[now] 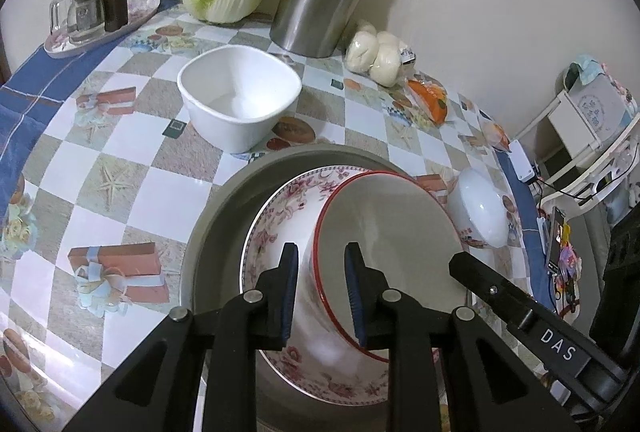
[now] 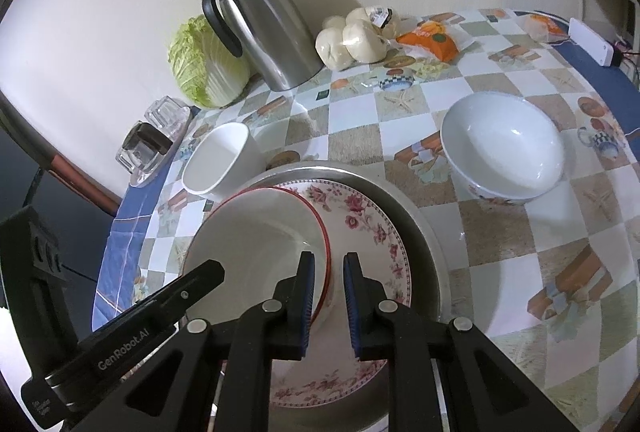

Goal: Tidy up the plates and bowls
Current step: 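Open the right gripper to release the bowl and withdraw, then move the right gripper toward the white square bowl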

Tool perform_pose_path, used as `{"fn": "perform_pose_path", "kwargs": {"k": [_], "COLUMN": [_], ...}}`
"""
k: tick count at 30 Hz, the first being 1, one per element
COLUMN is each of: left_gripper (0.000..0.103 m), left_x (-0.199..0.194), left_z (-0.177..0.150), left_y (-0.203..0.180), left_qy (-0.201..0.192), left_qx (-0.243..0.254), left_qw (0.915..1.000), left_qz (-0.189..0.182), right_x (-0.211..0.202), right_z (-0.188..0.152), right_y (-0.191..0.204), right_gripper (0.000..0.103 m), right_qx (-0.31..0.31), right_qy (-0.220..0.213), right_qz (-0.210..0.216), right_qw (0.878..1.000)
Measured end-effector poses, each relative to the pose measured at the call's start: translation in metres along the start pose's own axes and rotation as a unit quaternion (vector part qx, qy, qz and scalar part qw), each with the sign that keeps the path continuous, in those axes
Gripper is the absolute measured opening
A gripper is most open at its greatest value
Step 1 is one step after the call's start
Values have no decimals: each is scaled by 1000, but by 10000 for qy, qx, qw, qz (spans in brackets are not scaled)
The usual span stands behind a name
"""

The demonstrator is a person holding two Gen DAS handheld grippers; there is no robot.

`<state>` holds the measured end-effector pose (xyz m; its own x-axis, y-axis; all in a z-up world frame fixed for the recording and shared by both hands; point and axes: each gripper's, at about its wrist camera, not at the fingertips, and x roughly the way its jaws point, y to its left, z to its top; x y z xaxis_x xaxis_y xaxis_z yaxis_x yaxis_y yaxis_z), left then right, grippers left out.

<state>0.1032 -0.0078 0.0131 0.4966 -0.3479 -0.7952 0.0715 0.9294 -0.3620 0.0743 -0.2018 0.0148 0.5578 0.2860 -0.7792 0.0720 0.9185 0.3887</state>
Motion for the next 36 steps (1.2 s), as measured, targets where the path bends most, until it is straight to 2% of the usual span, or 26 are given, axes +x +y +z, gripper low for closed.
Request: {"fn": "perform_pose_path", "kwargs": {"k": [3, 5, 7, 8, 11, 13, 18, 21, 26, 30, 36], "left_gripper": [29, 39, 44, 49, 63, 67, 69, 79, 83, 87, 88], "left_x": [-6, -10, -15, -16, -23, -26, -28, -27, -30, -30, -31], "left_z": [-1, -1, -2, -1, -1, -1, -1, -1, 0, 1, 1], "left_y": [-3, -3, -3, -3, -2, 0, 9, 14, 24, 31, 38], "left_qy": [-72, -111, -166, -188, -276, -328, -335, -321, -381, -419, -492], "left_qx": [43, 51, 46, 35, -5, -15, -106, -122, -231, -234, -295], "left_qw": [10000, 9999, 9998, 9997, 9995, 9990, 9974, 9951, 9931, 9907, 9886], "left_qz": [47, 88, 128, 137, 182, 290, 630, 928, 1081, 1271, 1389], "right_x": [-8, -12, -15, -16, -18, -20, -23, -23, -21, -21, -20], "right_z": [0, 1, 0, 0, -1, -1, -2, -3, -4, -4, -5], "right_y": [2, 3, 3, 3, 4, 4, 4, 4, 4, 3, 5], "right_gripper": [17, 17, 17, 24, 51, 57, 73, 80, 90, 103, 103], "right_qx": [-48, -87, -117, -132, -219, -271, -314, -362, -369, -340, -398], "right_qy": [-87, -123, -150, -159, -172, -197, -229, -248, -267, -292, -320], "right_qz": [-42, -106, -157, -205, -390, -460, -552, -617, -660, -683, -707], "right_qw": [9999, 9998, 9997, 9996, 9989, 9984, 9977, 9971, 9968, 9967, 9962]}}
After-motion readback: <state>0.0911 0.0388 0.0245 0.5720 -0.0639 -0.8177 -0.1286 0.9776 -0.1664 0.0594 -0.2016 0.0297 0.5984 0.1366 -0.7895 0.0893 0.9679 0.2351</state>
